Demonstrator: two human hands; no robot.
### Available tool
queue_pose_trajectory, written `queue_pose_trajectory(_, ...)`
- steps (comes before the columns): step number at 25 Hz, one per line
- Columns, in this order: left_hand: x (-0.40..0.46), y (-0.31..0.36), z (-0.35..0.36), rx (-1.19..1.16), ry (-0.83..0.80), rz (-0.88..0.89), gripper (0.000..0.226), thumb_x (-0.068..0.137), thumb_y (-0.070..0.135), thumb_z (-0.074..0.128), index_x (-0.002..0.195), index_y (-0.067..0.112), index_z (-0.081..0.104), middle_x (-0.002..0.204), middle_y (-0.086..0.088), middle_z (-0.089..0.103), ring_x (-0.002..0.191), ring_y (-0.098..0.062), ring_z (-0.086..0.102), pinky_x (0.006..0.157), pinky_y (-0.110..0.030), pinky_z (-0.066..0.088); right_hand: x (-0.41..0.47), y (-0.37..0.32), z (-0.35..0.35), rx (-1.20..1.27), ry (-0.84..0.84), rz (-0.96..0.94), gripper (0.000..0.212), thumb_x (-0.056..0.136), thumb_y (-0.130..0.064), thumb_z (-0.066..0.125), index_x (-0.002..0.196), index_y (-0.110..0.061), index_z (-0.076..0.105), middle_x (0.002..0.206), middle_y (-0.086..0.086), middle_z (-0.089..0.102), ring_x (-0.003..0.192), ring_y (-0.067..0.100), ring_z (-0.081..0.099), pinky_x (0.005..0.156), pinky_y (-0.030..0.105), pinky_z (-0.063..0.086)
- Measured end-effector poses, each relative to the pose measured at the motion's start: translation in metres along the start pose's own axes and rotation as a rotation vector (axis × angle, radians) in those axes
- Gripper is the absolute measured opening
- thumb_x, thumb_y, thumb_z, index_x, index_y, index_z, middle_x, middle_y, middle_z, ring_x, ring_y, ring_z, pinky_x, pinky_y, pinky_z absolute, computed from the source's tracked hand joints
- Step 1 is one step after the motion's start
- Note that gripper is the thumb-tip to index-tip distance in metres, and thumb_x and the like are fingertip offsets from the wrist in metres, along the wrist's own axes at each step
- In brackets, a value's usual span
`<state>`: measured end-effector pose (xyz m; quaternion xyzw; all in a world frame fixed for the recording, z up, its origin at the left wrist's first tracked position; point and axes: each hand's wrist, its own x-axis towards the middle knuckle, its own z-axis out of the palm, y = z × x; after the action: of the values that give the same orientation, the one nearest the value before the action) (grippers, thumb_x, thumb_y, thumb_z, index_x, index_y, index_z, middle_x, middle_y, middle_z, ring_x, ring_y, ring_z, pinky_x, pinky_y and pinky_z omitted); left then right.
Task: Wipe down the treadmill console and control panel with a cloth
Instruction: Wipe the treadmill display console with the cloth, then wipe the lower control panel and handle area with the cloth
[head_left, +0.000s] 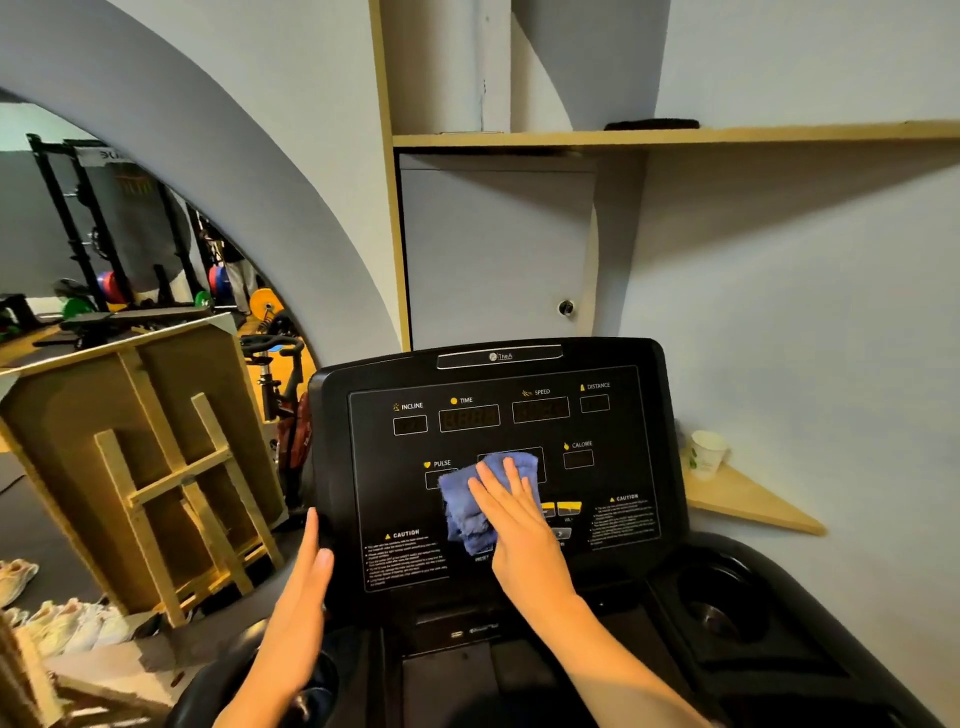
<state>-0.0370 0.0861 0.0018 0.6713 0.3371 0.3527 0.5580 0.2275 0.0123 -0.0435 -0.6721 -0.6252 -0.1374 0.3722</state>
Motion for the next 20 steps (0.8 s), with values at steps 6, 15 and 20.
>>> queue_pose_trajectory(6, -0.027, -0.022, -0.001, 0.319, 0.095, 0.053, 0.075, 0.084, 0.076, 0.028, 0.151, 0.045, 0.014, 0.15, 0.013, 0.028, 0.141, -0.006, 0.024, 0.113, -0.03, 0.017, -0.031, 0.006, -0.081, 0.298, 0.134, 0.265, 0.068, 0.087, 0.025, 0.05, 0.148, -0.005, 0.049, 0.16, -0.003, 0.032, 0.155, 0.016, 0.013, 0.125, 0.024, 0.016)
queue_pose_trajectory(15, -0.133, -0.057, 0.039, 0.521, 0.161, -0.058, 0.063, 0.094, 0.051, 0.034, 0.15, 0.021, 0.034, 0.15, -0.008, 0.041, 0.137, -0.015, 0.035, 0.114, -0.033, 0.021, -0.109, 0.052, -0.201, 0.309, 0.165, 0.39, 0.047, 0.103, 0.006, 0.045, 0.149, -0.005, 0.05, 0.161, 0.008, 0.041, 0.147, 0.004, 0.024, 0.12, 0.012, 0.022)
queue_pose_trajectory(20, -0.187, -0.066, 0.069, 0.611, 0.171, -0.1, 0.051, 0.101, 0.035, 0.042, 0.149, 0.017, 0.037, 0.148, -0.009, 0.044, 0.138, -0.018, 0.036, 0.112, -0.029, 0.021, -0.158, 0.061, -0.229, 0.323, 0.158, 0.43, 0.046, 0.101, 0.008, 0.045, 0.146, -0.002, 0.052, 0.158, 0.013, 0.045, 0.149, 0.017, 0.034, 0.115, 0.007, 0.026)
